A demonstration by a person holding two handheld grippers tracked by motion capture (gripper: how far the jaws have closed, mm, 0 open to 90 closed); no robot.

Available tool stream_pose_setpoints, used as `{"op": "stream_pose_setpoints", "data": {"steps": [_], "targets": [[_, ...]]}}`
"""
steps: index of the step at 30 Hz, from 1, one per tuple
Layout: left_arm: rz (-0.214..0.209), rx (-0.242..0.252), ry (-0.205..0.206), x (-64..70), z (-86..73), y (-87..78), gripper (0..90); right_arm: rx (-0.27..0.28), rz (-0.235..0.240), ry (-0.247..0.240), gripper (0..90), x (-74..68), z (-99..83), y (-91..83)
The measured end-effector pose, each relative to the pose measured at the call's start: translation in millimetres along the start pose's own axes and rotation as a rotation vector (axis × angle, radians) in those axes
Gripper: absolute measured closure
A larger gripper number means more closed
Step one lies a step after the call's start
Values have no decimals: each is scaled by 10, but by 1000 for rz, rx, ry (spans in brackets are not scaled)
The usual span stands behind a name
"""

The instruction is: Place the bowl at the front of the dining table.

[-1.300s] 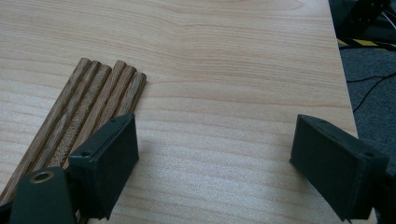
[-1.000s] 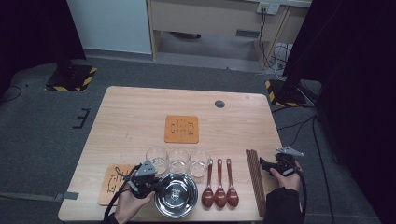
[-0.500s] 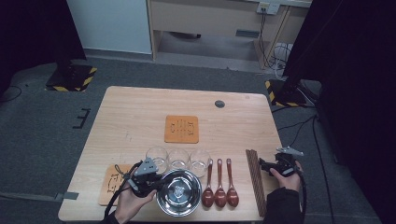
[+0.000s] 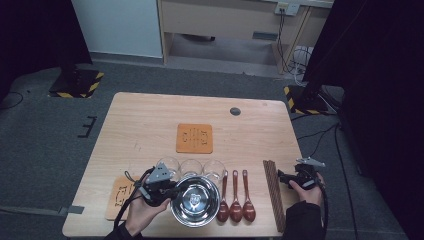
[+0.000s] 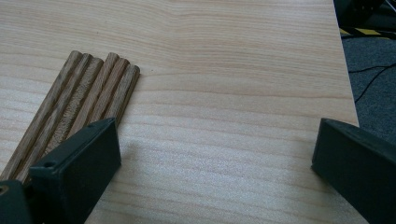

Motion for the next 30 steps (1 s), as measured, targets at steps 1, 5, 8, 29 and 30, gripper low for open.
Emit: {"op": "stream_pose_setpoints", "data": {"steps": [1,5,8,29,30], "targets": [[1,4,1,-2,13,-5,855,-1,0,2,12,-1,0,-1],[6,16,3,-13,87,-36,855,-2,-4,4,7,4,0,0],[10,24,8,-25,142,-55,855,-3,-5,9,6,3,-1,0],[58,73,-2,-234,552,-46,855,-3,-5,9,6,3,-1,0],[61,74,-4,-249,567,-35,855,-3,-5,9,6,3,-1,0]]}}
Point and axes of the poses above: each handheld gripper's, and its own axes: y roughly forward along the jaws, z roughly out of its top, x roughly to its right, the point moved 2 cm from there along y, roughly forward along the jaws, and after that the axes turned 3 degrees about y, right-handed, at the moved point
